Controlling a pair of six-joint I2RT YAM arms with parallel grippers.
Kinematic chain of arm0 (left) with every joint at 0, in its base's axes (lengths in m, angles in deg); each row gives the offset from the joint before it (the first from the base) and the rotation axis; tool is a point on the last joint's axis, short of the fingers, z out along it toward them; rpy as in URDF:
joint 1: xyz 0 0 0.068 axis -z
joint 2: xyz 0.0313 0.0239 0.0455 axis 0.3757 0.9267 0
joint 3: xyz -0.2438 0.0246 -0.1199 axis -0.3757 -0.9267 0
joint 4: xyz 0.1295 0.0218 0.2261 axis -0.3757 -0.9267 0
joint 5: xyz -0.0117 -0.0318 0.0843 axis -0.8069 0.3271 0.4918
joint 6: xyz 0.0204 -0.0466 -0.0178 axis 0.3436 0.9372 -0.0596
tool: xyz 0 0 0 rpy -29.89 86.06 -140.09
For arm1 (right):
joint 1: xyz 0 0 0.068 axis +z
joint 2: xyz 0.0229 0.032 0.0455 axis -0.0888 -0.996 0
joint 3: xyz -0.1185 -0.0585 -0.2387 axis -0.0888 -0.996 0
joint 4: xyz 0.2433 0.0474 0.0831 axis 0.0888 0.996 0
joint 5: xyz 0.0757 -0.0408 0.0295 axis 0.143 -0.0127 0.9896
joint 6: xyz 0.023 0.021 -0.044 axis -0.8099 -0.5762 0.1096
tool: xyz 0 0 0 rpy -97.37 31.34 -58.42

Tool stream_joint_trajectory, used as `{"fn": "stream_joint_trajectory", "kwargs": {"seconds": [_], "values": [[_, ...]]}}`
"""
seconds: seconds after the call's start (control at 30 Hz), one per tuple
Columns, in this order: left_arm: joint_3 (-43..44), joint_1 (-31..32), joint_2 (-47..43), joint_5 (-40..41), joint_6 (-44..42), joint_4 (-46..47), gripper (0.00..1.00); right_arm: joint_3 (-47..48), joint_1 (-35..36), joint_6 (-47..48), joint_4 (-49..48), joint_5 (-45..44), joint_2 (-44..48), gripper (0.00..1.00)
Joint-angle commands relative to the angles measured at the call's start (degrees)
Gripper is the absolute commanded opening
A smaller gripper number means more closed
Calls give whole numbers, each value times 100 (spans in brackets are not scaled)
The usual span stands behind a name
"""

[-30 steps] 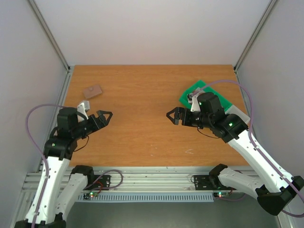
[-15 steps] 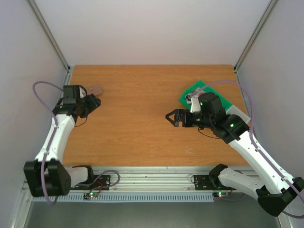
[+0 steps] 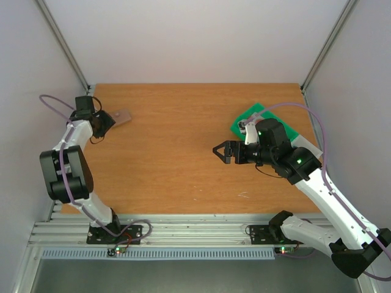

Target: Take the credit cards out of the card holder

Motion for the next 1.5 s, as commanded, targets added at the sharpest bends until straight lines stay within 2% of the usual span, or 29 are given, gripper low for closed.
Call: {"fn": "stream_joint_trajectory", "kwargs": {"seconds": [0.0, 0.33, 0.63, 0.77, 0.9, 1.13, 1.47], "values": [[532, -151, 641, -199, -42, 462, 40, 170, -22, 114, 31, 42, 124, 98], [1075, -197, 1687, 88, -210, 484, 39, 245, -20, 145, 437, -66, 397, 99], [1214, -247, 2134, -319, -165, 945, 37, 289, -24, 157, 506, -153, 383, 99], [1311, -263, 2255, -120, -263, 935, 35, 282, -29, 187, 569, -224, 405, 99], [1426, -279, 2350, 5, -312, 899, 39, 321, -19, 232, 602, -297, 407, 98], [1710, -293, 2592, -45, -324, 852, 39, 415, -19, 255, 649, -350, 336, 99], [1756, -294, 2714, -216, -336, 835, 20, 374, -23, 230, 749, -468, 410, 99]]}}
